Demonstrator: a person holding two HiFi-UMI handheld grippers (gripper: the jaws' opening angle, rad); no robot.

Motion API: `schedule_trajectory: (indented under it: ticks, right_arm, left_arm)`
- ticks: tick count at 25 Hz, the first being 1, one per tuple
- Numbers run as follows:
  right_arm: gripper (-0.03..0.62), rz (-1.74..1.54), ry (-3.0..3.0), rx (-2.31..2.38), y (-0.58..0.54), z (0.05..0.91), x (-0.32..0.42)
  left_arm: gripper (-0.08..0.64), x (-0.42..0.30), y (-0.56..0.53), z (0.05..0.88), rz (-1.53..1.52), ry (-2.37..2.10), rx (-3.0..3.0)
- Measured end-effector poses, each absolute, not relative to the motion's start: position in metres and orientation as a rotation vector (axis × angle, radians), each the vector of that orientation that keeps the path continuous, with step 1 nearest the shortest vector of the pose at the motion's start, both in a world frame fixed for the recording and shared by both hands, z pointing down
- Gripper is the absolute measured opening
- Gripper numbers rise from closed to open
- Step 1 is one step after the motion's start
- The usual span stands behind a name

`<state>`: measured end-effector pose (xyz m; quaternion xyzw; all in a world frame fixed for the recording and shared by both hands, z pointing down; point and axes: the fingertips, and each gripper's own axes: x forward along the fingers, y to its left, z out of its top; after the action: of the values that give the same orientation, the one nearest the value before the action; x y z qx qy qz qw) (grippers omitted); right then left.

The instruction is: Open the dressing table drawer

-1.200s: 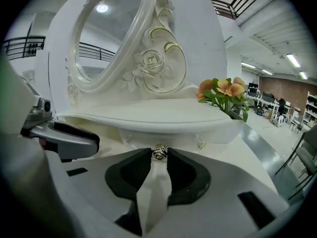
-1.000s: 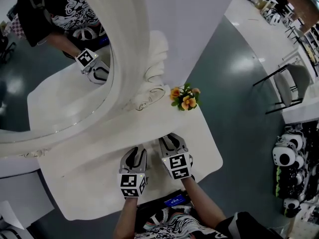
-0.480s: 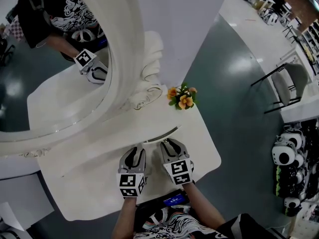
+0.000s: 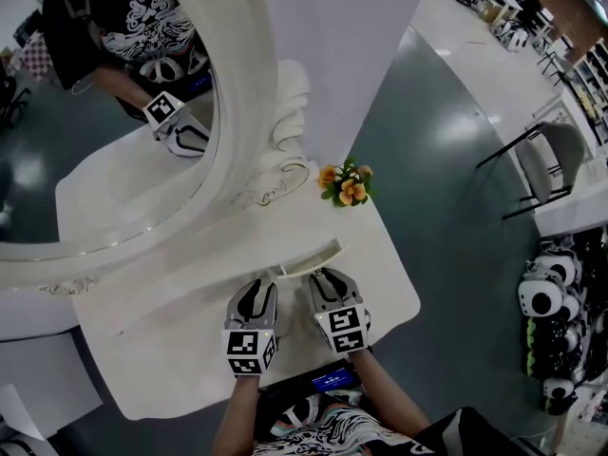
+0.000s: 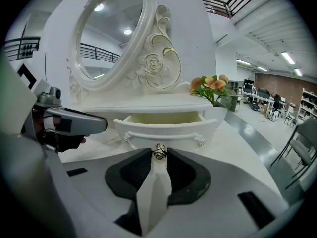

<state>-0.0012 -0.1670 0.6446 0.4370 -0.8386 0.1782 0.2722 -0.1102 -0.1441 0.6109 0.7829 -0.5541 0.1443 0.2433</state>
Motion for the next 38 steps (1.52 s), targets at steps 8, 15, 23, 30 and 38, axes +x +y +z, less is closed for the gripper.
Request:
schedule_trajectory:
  ticks: [8, 15, 23, 30, 38]
  right_arm:
    - [0.078, 0.484, -2.246, 1.280, -0.151, 0.618, 0.020]
    - [0.002, 0.503, -2.316, 1.375, -0.129, 0.577, 0.033]
    - [0.002, 0.446, -2.387, 1.434, -0.106, 0.538, 0.033]
    - [0.002, 0.410, -2.381, 1.470, -0.097, 0.527, 0.039]
    - [0.000, 0.399, -2.373, 1.474, -0.093, 0.528, 0.040]
  left_arm:
    - [0.118, -0.112, -0.136, 0.580, 0.348, -1.551, 2.188]
    - [0.118, -0.103, -0.122, 0.541, 0.302, -1.564, 2.279]
    - [0.100, -0.093, -0.103, 0.506, 0.225, -1.583, 2.360]
    - [0.098, -0.091, -0.096, 0.496, 0.226, -1.583, 2.389]
    - [0.095, -0.089, -0.093, 0.497, 0.239, -1.575, 2.398]
